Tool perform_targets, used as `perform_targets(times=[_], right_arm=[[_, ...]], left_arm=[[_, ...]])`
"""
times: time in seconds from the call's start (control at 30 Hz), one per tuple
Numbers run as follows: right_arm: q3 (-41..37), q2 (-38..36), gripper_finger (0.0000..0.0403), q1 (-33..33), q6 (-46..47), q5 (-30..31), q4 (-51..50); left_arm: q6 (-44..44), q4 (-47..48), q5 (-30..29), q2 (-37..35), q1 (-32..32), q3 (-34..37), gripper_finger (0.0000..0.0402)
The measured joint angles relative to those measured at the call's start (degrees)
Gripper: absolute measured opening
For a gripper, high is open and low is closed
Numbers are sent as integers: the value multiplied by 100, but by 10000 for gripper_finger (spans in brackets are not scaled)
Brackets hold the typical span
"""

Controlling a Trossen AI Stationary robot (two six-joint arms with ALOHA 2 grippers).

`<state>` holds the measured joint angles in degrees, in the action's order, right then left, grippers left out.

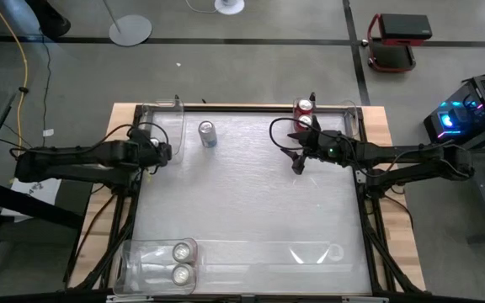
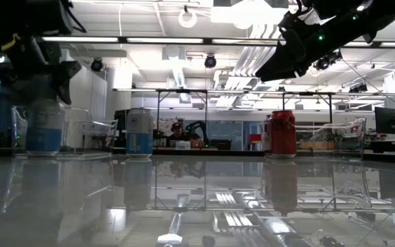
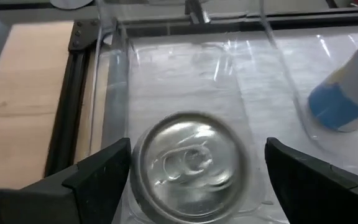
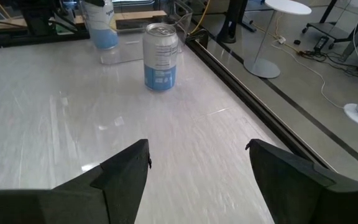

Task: Sort soda cans
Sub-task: Put the bottom blue/white soda can into the left transparent bin, then put the top blue/white soda can into the left transparent bin

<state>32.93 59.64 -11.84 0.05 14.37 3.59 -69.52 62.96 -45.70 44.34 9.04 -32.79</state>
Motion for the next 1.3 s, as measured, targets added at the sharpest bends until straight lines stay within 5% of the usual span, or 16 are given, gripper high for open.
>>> perform_targets(times=[0.3,0.47,0.67,0.83,1.3], right_arm=[[0,-1,271,-1,0,0,-9],[0,-1,271,-1,-2,0,27],[0,0,271,-1,24,-1,71],[0,0,271,-2,239,-112,55],[0,0,271,-2,404,-131,-168]], left_arm=[[556,454,8,-4,0,-970,346],[2292,-1473,416,78,34,-851,346],[4999,-4420,1964,671,416,-735,346],[6559,-5726,2748,1554,917,-735,346],[7290,-5472,3143,3415,2007,-1540,346]])
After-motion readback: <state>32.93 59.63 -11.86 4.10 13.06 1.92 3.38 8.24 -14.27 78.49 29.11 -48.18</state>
